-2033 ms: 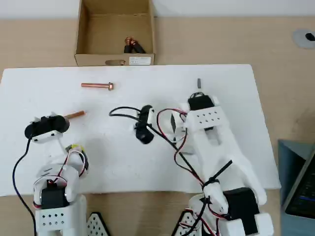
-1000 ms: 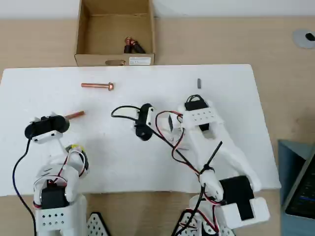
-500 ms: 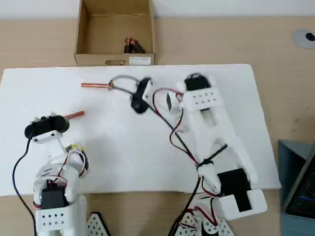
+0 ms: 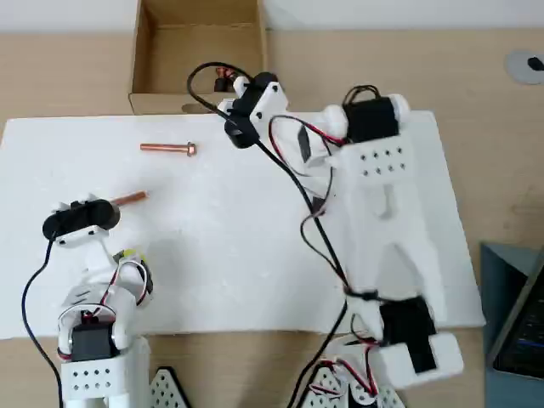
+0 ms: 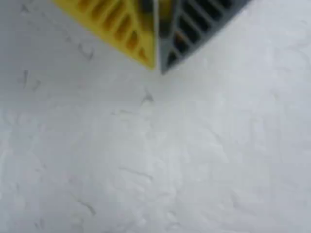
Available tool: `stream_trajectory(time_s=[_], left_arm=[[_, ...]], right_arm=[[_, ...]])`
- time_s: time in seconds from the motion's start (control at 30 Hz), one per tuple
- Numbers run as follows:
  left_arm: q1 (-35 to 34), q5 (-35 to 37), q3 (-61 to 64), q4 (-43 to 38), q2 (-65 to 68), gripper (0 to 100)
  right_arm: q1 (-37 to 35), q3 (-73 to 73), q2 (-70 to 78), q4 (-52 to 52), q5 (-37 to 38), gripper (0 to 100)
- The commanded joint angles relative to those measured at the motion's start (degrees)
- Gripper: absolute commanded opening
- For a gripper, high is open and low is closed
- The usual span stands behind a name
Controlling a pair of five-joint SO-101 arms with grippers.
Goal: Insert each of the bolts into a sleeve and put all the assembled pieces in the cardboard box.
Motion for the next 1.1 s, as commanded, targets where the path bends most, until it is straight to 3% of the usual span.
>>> stream_trajectory(time_s=[0.0,0.27,0.47,0.6,0.97,1.07], left_arm=[[-0.4,-0.1,-0.7,-0.6,-0.5,0],[-0.4,-0.2,-6.9,-0.4,0.0,0],[-0.4,-2.1,-14.2,-0.2,3.8,0],[-0.4,-3.0,-22.1,-0.2,13.6,0],[-0.1,-3.1,-49.9,-0.1,47.2,0],[0.0,-6.8,-55.6,-0.1,54.5,0]], right_arm=[[-0.1,-1.2,-7.6,1.1,-1.7,1.0],[0.2,15.0,-23.3,1.1,-5.1,1.0],[5.6,24.5,-32.9,0.7,-5.1,1.0],[9.1,27.5,-36.8,0.6,-5.5,1.0],[18.4,28.0,-39.2,0.6,-17.1,1.0],[21.2,28.1,-39.2,0.7,-18.6,1.0]])
